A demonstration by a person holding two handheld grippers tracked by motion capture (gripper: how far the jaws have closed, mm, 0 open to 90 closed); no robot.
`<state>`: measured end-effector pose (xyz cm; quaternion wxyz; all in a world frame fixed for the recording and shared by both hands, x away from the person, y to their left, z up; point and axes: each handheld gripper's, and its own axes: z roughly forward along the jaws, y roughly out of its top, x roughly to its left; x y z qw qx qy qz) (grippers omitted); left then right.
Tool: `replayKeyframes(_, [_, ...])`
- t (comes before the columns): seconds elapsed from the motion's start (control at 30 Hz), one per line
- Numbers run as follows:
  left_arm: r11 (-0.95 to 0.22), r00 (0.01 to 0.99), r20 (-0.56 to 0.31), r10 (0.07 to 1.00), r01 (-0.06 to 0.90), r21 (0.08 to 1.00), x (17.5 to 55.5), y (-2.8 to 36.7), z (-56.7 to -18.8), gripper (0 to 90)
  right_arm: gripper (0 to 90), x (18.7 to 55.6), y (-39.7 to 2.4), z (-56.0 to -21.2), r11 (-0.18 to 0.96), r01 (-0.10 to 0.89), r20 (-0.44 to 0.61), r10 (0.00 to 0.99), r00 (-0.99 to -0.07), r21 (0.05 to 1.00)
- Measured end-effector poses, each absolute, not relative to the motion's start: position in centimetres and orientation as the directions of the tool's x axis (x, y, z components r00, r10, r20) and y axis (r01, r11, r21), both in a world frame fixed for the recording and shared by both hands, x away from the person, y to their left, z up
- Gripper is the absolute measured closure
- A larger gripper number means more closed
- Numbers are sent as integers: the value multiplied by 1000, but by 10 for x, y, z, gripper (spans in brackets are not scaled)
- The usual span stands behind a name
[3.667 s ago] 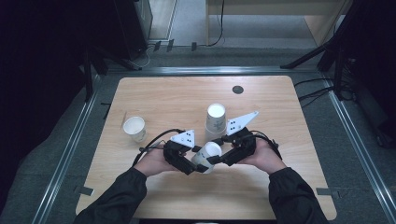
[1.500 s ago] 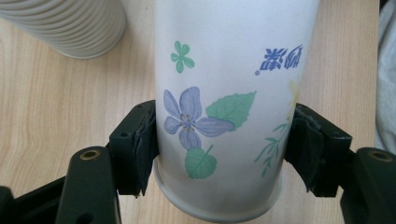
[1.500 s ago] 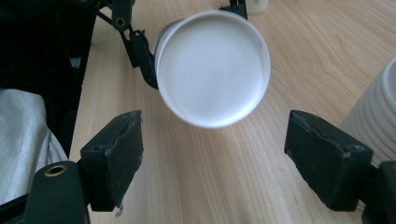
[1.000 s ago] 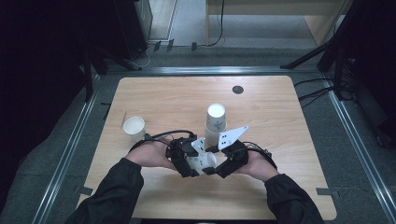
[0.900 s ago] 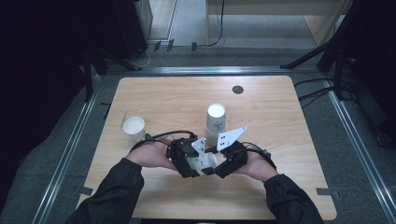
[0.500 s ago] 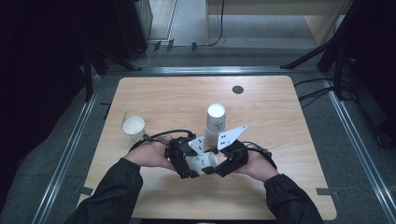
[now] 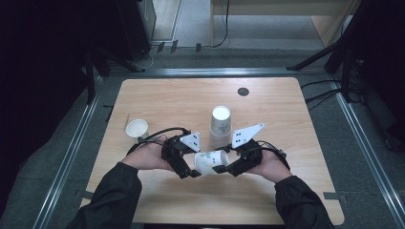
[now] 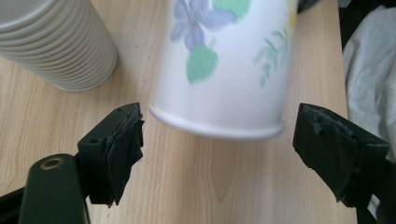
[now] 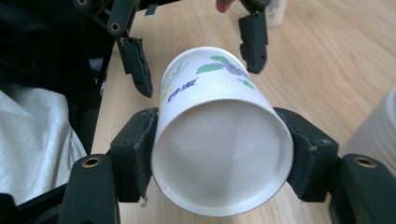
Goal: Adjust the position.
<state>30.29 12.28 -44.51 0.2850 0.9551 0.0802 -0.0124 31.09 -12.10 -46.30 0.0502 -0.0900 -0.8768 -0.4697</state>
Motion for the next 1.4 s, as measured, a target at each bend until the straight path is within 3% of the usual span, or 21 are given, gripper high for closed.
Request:
replayKeyframes(0.43, [-684, 972, -108, 210, 225, 694, 305, 143, -451, 132, 348, 317, -129, -453, 509, 236, 216, 100, -971, 828])
replayKeyframes(0.63, [-678, 968, -151, 198, 247, 693, 304, 136, -460, 132, 348, 319, -130, -450, 504, 241, 225, 95, -970, 829])
replayKeyframes(0.77, [-676, 975, -108, 196, 214, 705, 300, 132, -461, 132, 348, 319, -128, -447, 492, 239, 227, 84, -970, 837])
replayKeyframes(1.07, [-607, 978, -129, 165, 204, 768, 299, 130, -458, 152, 347, 317, -123, -445, 483, 231, 232, 58, -971, 845])
replayKeyframes(1.4, [-632, 974, -145, 173, 222, 742, 299, 131, -457, 255, 351, 316, -118, -448, 487, 236, 242, 51, -969, 841])
